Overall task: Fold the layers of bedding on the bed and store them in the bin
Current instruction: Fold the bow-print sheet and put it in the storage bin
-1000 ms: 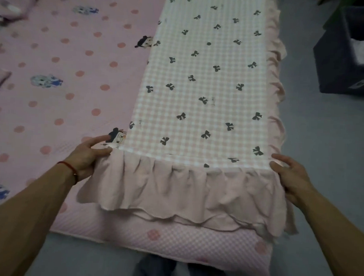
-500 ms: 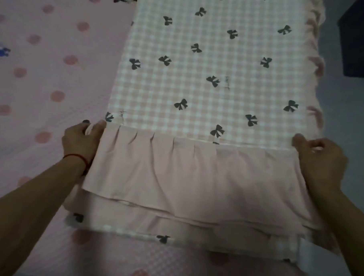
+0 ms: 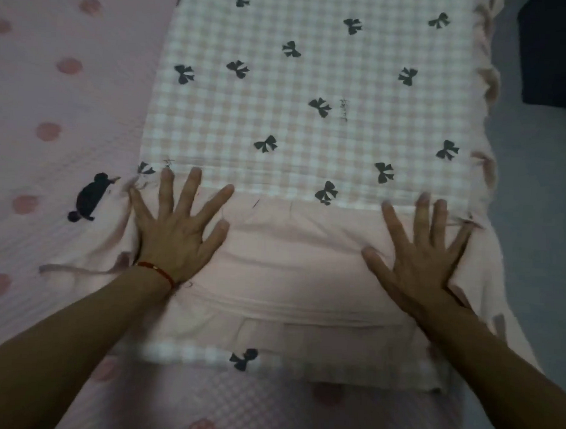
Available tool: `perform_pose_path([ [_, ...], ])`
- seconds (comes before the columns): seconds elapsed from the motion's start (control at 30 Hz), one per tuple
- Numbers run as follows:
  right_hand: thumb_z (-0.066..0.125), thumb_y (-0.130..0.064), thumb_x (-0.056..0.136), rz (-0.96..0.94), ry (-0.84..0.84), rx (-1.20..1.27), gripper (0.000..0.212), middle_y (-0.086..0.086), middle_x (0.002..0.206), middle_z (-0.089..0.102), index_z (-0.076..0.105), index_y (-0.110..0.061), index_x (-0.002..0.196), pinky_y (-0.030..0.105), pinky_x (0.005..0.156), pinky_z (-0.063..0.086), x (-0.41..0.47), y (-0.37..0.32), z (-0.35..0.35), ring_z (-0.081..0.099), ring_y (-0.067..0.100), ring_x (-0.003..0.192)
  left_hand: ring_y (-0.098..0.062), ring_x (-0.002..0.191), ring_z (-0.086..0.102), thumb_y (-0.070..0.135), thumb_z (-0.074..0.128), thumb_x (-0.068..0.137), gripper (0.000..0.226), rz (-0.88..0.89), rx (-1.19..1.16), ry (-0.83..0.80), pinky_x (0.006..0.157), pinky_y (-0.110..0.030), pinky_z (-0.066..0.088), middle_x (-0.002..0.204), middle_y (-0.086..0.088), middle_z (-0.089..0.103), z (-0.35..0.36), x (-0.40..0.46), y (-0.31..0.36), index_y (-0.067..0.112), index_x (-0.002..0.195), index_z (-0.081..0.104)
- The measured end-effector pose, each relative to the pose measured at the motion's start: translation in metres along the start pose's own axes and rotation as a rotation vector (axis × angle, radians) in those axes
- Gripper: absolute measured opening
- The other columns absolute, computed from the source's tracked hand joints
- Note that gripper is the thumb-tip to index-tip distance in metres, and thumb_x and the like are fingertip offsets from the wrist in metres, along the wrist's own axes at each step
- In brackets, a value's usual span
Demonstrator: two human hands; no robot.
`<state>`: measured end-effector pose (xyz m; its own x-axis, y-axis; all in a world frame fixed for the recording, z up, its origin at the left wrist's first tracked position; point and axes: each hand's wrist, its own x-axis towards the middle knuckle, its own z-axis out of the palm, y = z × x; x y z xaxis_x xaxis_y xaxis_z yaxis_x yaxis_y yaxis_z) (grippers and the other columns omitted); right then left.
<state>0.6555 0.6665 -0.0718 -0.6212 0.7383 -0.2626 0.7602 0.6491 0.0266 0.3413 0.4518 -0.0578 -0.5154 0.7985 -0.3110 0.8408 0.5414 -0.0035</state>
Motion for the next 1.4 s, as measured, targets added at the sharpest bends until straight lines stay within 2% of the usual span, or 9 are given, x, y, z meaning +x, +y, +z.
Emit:
perform_pose_path([
  [0.53, 0.028, -0.064, 0.095, 0.122, 0.069, 0.294, 0.072, 0.004, 0.171, -0.010, 0.005, -0.045, 0.161, 0.071, 0.118, 0.001, 0.005, 0.039, 0.010, -0.009, 0.024, 0.158, -0.039, 0.153, -0.016, 0.064, 0.019, 0.097, 0.063, -0.101, -0.094, 0.134, 0.111, -0.078, 0.000, 0.169, -0.001, -0.013, 0.032, 0.014, -0.043, 0.051, 0.156, 0.004],
  [0.63, 0.025, -0.074, 0.095, 0.302, 0.047, 0.461, 0.072, 0.002, 0.171, -0.010, 0.000, -0.049, 0.159, 0.071, 0.118, -0.002, 0.003, 0.057, 0.010, -0.011, 0.019, 0.157, -0.039, 0.153, -0.016, 0.065, 0.018, 0.097, 0.062, -0.109, -0.081, 0.119, 0.111, -0.078, 0.000, 0.169, -0.001, -0.013, 0.034, 0.017, -0.044, 0.053, 0.156, 0.002],
  [0.73, 0.022, -0.083, 0.092, 0.213, -0.041, 0.602, 0.080, 0.000, 0.171, -0.014, -0.005, -0.048, 0.158, 0.060, 0.125, 0.002, 0.005, 0.076, 0.008, -0.016, 0.017, 0.156, -0.039, 0.152, -0.018, 0.070, 0.012, 0.095, 0.062, -0.119, -0.076, 0.075, 0.111, -0.078, -0.002, 0.169, -0.001, -0.014, 0.030, 0.015, -0.043, 0.056, 0.153, -0.005],
  [0.83, 0.014, -0.084, 0.091, 0.254, -0.103, 0.485, 0.078, 0.004, 0.170, -0.017, -0.012, -0.050, 0.156, 0.070, 0.120, -0.001, -0.001, 0.069, -0.017, -0.016, 0.028, 0.156, -0.041, 0.151, -0.019, 0.073, 0.007, 0.094, 0.063, -0.118, -0.067, 0.023, 0.110, -0.079, -0.003, 0.168, -0.003, -0.018, 0.010, 0.008, -0.039, 0.056, 0.152, -0.012],
  [0.97, 0.024, -0.064, 0.095, -0.052, 0.105, 0.171, 0.081, 0.015, 0.170, -0.008, 0.007, -0.026, 0.164, 0.077, 0.112, -0.005, -0.043, 0.027, -0.060, -0.011, 0.037, 0.156, -0.042, 0.152, -0.015, 0.068, 0.012, 0.097, 0.075, 0.029, 0.028, 0.115, 0.111, -0.079, 0.000, 0.167, -0.014, -0.015, -0.026, -0.041, -0.016, 0.033, 0.160, -0.008],
  [1.07, 0.028, -0.083, 0.085, -0.366, -0.048, -0.015, 0.097, 0.017, 0.170, 0.000, 0.018, -0.025, 0.163, 0.083, 0.108, 0.005, -0.091, -0.006, -0.037, -0.004, 0.044, 0.155, -0.044, 0.153, -0.001, 0.075, 0.028, 0.090, 0.091, 0.238, 0.023, 0.112, 0.110, -0.079, 0.006, 0.167, -0.020, 0.000, -0.011, -0.111, 0.002, 0.019, 0.161, 0.016],
  [1.17, 0.031, -0.105, 0.064, -0.382, -0.193, -0.090, 0.129, 0.017, 0.170, -0.001, 0.015, -0.024, 0.163, 0.086, 0.103, 0.011, -0.113, -0.007, -0.009, 0.001, 0.047, 0.155, -0.046, 0.152, 0.006, 0.079, 0.052, 0.076, 0.107, 0.340, 0.136, -0.002, 0.105, -0.080, 0.013, 0.166, -0.021, 0.009, 0.016, -0.154, -0.010, 0.017, 0.159, 0.025],
  [1.3, 0.057, -0.097, 0.053, -0.405, -0.253, -0.173, 0.141, 0.020, 0.170, 0.000, 0.015, -0.020, 0.163, 0.086, 0.103, 0.010, -0.118, 0.002, -0.009, 0.000, 0.047, 0.154, -0.045, 0.153, 0.005, 0.044, 0.082, 0.069, 0.111, 0.278, 0.227, -0.108, 0.102, -0.085, 0.010, 0.169, -0.012, 0.006, 0.022, -0.150, -0.033, 0.031, 0.160, 0.019],
  [1.4, 0.090, -0.055, 0.053, -0.332, -0.228, -0.185, 0.131, 0.018, 0.170, 0.008, 0.024, -0.023, 0.161, 0.087, 0.101, 0.013, -0.139, 0.010, -0.004, 0.006, 0.047, 0.154, -0.046, 0.152, 0.000, 0.008, 0.076, 0.082, 0.104, 0.142, 0.221, -0.038, 0.099, -0.086, 0.004, 0.170, -0.005, 0.004, 0.023, -0.149, -0.032, 0.044, 0.158, 0.016],
])
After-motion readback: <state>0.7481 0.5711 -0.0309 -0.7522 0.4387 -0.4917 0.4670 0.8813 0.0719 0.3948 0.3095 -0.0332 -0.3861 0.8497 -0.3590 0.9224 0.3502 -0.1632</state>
